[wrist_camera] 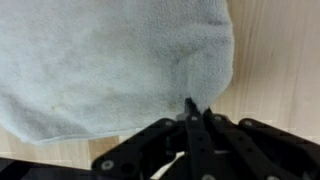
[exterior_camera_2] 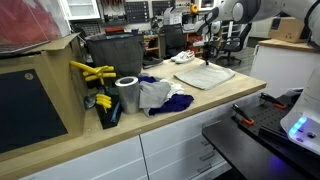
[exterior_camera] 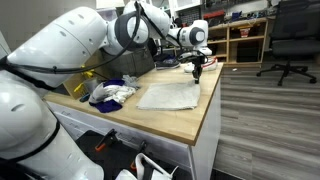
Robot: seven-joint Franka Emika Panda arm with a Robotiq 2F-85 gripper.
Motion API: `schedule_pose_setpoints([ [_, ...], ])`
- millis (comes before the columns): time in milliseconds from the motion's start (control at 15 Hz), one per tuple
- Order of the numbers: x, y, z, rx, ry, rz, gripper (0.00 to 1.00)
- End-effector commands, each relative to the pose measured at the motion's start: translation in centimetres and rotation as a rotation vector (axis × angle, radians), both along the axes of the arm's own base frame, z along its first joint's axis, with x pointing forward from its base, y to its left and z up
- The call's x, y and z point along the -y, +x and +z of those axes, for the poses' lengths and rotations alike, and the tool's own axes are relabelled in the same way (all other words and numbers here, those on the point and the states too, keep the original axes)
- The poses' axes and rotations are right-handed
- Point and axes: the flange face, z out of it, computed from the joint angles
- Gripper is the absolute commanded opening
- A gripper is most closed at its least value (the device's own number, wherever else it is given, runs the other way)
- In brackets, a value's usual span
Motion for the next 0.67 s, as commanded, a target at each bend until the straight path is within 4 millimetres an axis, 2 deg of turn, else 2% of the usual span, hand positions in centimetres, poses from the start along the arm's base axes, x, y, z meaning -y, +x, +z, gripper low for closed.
schedule_pose_setpoints([
  [0,-3.4,0.2,6.0,0.055,-0.005,0.106,0.01],
  [267,-7.9,-0.9,9.9,0.057,-0.012,0.246,0.01],
  [400,-9.8,-2.0,10.8,0.031,-0.021,0.306,0.01],
  [600,-11.3,-4.3,10.8,-0.029,-0.045,0.377,0.01],
])
